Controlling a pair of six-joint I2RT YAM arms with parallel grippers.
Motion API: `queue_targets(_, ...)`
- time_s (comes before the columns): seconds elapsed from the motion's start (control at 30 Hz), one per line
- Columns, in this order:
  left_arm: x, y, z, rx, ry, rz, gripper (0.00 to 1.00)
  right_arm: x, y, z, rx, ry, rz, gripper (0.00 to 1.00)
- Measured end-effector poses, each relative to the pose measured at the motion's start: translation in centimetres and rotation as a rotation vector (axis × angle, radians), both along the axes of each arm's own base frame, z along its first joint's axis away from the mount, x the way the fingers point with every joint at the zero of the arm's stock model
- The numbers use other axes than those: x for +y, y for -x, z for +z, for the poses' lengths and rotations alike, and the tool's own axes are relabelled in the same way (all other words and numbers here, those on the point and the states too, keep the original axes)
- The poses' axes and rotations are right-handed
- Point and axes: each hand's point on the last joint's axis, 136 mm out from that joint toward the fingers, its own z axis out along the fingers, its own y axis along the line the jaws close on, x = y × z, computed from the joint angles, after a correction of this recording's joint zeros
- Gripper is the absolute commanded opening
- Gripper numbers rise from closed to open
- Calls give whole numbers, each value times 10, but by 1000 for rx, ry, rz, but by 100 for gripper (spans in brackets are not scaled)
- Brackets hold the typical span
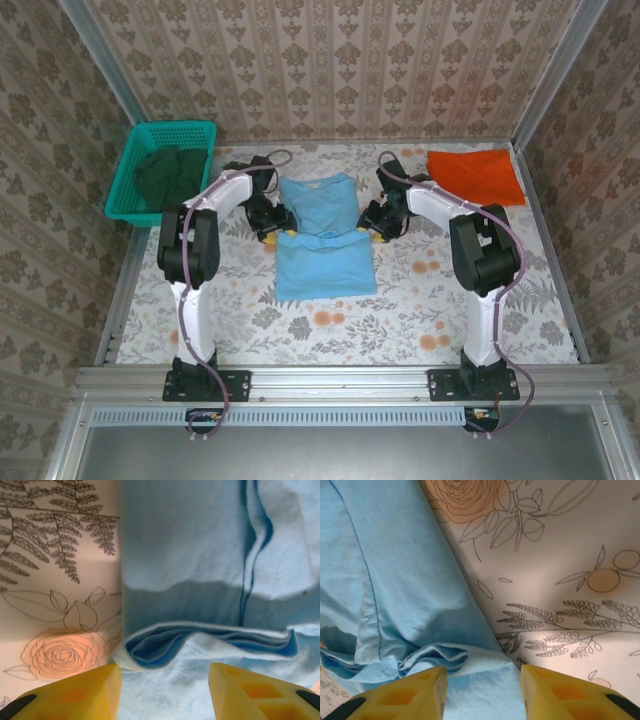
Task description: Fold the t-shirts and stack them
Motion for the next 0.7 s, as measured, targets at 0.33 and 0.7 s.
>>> queue_targets(0.33,0,-4,-14,-3,-5,-31,12,-2,-2,-15,-1,43,64,2)
queue_targets(0.7,16,-7,-3,-112,53,-16,0,-3,-10,-4,-60,32,78,0)
